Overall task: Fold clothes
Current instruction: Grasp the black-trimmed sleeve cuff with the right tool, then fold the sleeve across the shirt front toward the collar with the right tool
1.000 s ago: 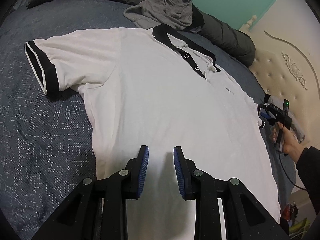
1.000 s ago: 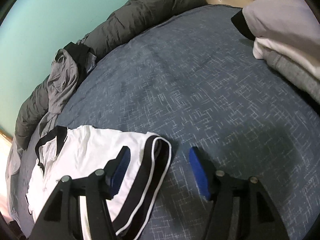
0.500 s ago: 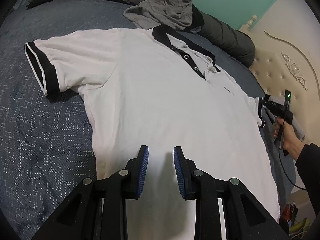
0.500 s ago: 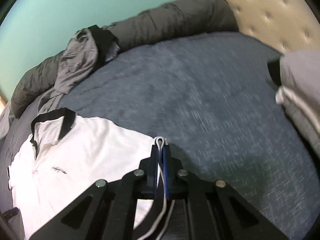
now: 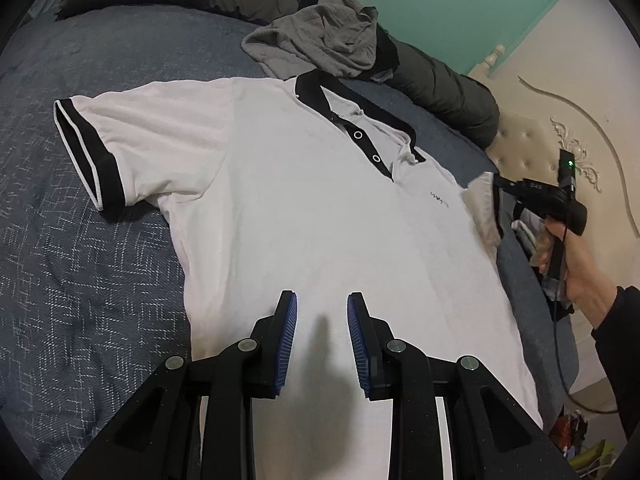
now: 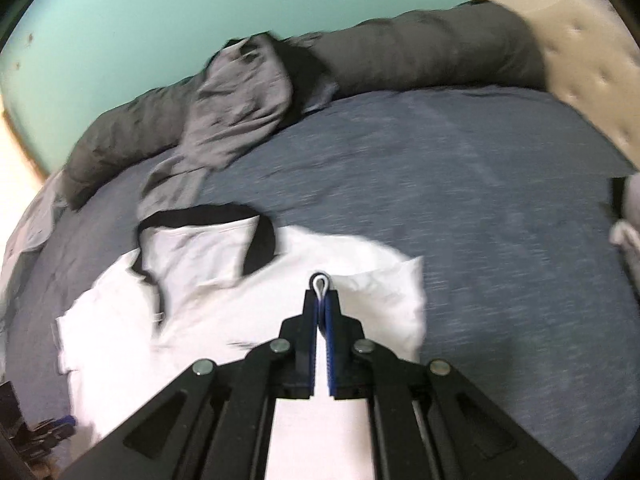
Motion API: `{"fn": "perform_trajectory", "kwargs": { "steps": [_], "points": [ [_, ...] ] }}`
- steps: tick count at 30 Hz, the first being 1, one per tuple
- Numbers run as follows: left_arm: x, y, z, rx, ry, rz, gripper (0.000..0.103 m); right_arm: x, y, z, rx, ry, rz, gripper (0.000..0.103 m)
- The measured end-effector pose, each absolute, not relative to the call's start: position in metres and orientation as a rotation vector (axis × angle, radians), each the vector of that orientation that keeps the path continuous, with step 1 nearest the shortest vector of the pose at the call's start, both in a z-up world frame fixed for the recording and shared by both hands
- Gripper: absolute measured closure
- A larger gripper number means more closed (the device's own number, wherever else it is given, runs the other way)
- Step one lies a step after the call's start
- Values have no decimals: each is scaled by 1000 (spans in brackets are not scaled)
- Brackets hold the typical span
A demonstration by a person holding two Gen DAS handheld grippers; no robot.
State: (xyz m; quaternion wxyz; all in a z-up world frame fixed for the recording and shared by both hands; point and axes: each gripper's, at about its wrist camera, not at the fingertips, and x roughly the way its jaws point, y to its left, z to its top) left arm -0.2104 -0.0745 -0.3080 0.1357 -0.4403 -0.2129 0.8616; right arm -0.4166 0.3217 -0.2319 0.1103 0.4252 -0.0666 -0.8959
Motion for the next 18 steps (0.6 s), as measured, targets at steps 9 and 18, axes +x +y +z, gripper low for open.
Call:
{"fn": "perform_trajectory", "kwargs": {
  "steps": [9,18],
  "points": [
    [-211,-73,-310,-1281,-642,2468,74,-401,263,-268,1406,-191,-2482,98],
    [-210,-74,-308,-1274,-659,2469,74,-376,322,-229,1237,-291,-2636,85]
  ]
}}
